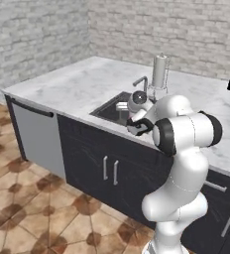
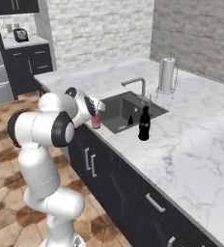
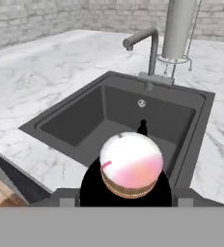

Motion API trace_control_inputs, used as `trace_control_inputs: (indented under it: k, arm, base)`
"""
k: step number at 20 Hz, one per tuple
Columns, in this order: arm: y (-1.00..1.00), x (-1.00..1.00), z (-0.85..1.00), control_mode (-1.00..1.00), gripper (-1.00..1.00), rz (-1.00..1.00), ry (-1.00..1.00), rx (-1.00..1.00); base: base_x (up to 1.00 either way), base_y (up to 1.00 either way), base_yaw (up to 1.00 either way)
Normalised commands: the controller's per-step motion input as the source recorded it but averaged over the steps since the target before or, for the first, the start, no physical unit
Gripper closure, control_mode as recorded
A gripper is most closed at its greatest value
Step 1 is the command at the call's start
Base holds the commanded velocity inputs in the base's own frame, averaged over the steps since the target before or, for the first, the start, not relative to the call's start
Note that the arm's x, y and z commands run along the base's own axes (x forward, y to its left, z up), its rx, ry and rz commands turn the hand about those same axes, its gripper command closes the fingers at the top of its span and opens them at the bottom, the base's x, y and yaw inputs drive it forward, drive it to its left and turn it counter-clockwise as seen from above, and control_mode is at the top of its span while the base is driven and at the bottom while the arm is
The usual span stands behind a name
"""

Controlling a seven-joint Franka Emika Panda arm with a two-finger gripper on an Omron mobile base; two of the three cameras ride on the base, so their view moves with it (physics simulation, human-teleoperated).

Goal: Place the large bottle from the dining counter next to the other large bottle outside the sink, and place the small bottle from the dining counter next to the other small bottle inside the sink.

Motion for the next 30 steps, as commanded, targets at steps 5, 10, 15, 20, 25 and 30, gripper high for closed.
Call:
trace_control_inputs:
  k: [5, 10, 15, 20, 25, 30]
  arm:
    - [0.00, 0.00, 0.00, 1.00, 1.00, 0.00, 0.00, 0.00]
    - [0.00, 0.00, 0.00, 1.00, 1.00, 0.00, 0.00, 0.00]
    - [0.00, 0.00, 0.00, 1.00, 1.00, 0.00, 0.00, 0.00]
    - [0.00, 0.00, 0.00, 1.00, 1.00, 0.00, 0.00, 0.00]
    - [0.00, 0.00, 0.00, 1.00, 1.00, 0.00, 0.00, 0.00]
    - [0.00, 0.00, 0.00, 1.00, 1.00, 0.00, 0.00, 0.00]
  base:
    - [0.23, 0.20, -0.23]
    - [0.02, 0.19, -0.26]
    - [0.00, 0.18, -0.31]
    - [0.00, 0.35, -0.30]
    - [0.00, 0.53, -0.20]
    - [0.00, 0.43, -0.11]
